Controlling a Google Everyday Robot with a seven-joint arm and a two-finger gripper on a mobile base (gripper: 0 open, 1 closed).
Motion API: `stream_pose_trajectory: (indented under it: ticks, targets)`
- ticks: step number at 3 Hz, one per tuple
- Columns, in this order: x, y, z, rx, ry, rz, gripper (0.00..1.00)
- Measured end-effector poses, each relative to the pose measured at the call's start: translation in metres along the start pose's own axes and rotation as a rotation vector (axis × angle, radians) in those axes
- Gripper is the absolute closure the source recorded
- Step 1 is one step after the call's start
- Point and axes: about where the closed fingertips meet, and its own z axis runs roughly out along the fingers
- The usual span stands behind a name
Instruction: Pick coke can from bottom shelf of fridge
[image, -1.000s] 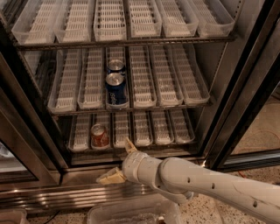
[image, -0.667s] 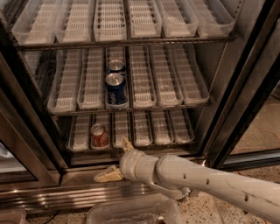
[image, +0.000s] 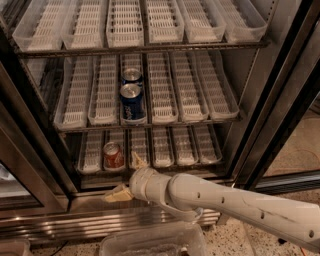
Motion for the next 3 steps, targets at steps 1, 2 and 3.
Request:
stream_pose_trajectory:
  ticks: [1,2,3]
  targets:
    - [0.0035,-0.0044,0.0113,0.075,-0.011,0.037,0.0]
    - [0.004,-0.006,0.011,0.08,-0.009,0.036,0.0]
    - [0.0039,-0.006,0.0111,0.08,-0.009,0.036,0.18]
